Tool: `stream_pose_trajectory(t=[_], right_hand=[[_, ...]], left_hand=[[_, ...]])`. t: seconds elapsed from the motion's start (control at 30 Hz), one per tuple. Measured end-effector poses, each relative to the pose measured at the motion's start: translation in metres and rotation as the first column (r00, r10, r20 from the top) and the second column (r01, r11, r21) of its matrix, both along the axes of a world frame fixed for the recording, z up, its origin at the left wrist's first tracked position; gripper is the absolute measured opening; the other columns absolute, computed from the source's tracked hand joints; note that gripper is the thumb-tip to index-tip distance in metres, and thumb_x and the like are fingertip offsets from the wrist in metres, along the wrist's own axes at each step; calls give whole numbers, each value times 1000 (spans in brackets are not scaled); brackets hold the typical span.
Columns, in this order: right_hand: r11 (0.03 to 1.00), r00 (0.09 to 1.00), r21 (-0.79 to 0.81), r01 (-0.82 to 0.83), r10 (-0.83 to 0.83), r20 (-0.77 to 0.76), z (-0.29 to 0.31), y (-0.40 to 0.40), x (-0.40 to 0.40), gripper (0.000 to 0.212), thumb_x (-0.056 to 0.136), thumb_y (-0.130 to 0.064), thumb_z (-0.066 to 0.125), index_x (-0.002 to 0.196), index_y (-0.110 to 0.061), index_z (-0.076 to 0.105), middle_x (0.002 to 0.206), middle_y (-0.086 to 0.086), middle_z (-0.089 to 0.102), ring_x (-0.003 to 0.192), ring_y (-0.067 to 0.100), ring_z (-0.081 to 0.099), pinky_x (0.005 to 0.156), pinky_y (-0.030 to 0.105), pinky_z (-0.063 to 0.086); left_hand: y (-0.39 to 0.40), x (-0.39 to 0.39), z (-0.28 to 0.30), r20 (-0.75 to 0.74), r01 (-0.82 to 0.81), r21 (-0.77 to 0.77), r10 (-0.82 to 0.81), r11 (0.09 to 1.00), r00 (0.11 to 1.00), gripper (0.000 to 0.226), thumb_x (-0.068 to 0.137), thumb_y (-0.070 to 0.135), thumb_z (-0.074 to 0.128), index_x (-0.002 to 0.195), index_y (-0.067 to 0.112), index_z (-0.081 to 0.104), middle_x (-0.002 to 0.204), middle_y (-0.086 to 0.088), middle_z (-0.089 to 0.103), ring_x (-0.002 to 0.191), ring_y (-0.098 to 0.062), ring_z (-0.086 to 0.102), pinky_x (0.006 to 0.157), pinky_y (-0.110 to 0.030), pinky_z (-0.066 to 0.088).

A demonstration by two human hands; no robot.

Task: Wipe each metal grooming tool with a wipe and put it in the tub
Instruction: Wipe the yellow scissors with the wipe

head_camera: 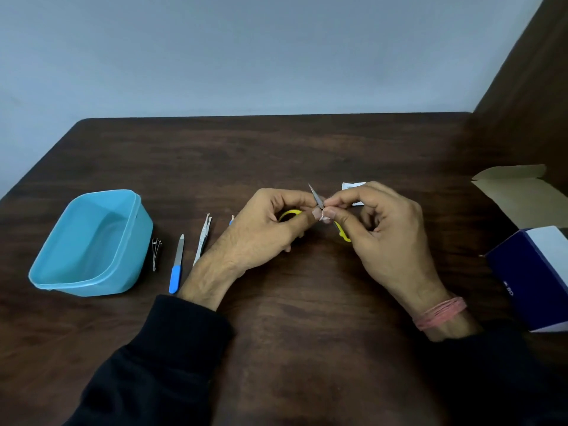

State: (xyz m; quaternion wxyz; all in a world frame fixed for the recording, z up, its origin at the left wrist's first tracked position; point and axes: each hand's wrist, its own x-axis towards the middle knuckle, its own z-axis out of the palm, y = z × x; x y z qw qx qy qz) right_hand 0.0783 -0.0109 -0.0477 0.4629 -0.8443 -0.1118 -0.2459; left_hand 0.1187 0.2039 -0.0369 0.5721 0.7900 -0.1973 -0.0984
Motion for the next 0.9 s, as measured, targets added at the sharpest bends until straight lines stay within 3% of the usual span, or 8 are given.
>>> stream_pose_trajectory(t=[0.1, 0.17, 0.5, 0.57, 0.73, 0.83, 0.9], right_hand=[[1000, 1000, 2, 5, -5, -8, 0, 0, 1, 10, 94, -13, 89, 96, -21, 84, 93, -14, 72, 52, 16, 47, 58, 15, 37], [1000, 1000, 7, 15, -15, -10, -1, 0, 1, 10, 95, -12, 87, 97, -20, 83, 94, -12, 72, 52, 14, 47, 57, 17, 38], [995, 994, 1, 103, -103, 25, 1, 1, -1, 8, 93, -22, 91, 94, -21, 84, 74, -26, 67, 48, 14, 51, 57, 15, 39], [991, 990, 12, 133, -134, 42, 0, 0, -1, 8, 93, -23, 92, 95, -21, 85, 72, -28, 64, 48, 15, 50, 57, 16, 40], [989, 986, -29, 148, -145, 84, 0, 2, -2, 7, 92, -19, 92, 97, -21, 87, 85, -19, 75, 50, 18, 53, 54, 21, 44], [980, 976, -16, 197, -195, 93, 1, 2, -2, 7, 91, -19, 93, 95, -21, 87, 74, -28, 65, 47, 17, 51, 53, 19, 41], [982, 978, -26, 187, -184, 96, 2, 3, -4, 8, 90, -18, 93, 94, -18, 87, 74, -27, 65, 51, 3, 56, 58, 7, 36]], left_hand=[[-1, -1, -1, 26, 16, -15, -15, 1000, 1000, 13, 107, 16, 77, 115, 20, 86, 105, 4, 86, 100, -12, 78, 93, -44, 63], [-2, -1, -3, 51, -15, -18, 16, 1000, 999, 14, 105, 15, 78, 116, 20, 86, 114, 0, 86, 114, -24, 80, 109, -53, 59], [-3, 0, -2, 81, -34, 33, 31, 999, 996, 18, 111, 26, 70, 106, 21, 87, 111, 1, 86, 113, -29, 79, 110, -57, 56], [-4, -1, -2, 86, -46, 27, 43, 999, 995, 24, 114, 27, 66, 104, 20, 86, 110, 3, 86, 113, -24, 79, 113, -55, 54], [-6, -3, 0, 84, -52, 37, 49, 998, 995, 28, 116, 23, 62, 103, 17, 86, 111, 7, 86, 116, -13, 78, 116, -51, 53], [-5, -1, -1, 104, -65, 74, 57, 995, 993, 28, 116, 29, 63, 103, 22, 86, 109, 5, 86, 111, -25, 79, 111, -55, 54], [-5, -2, -1, 102, -60, 74, 52, 995, 993, 28, 115, 31, 63, 103, 23, 86, 107, 1, 85, 109, -32, 78, 109, -56, 55]])
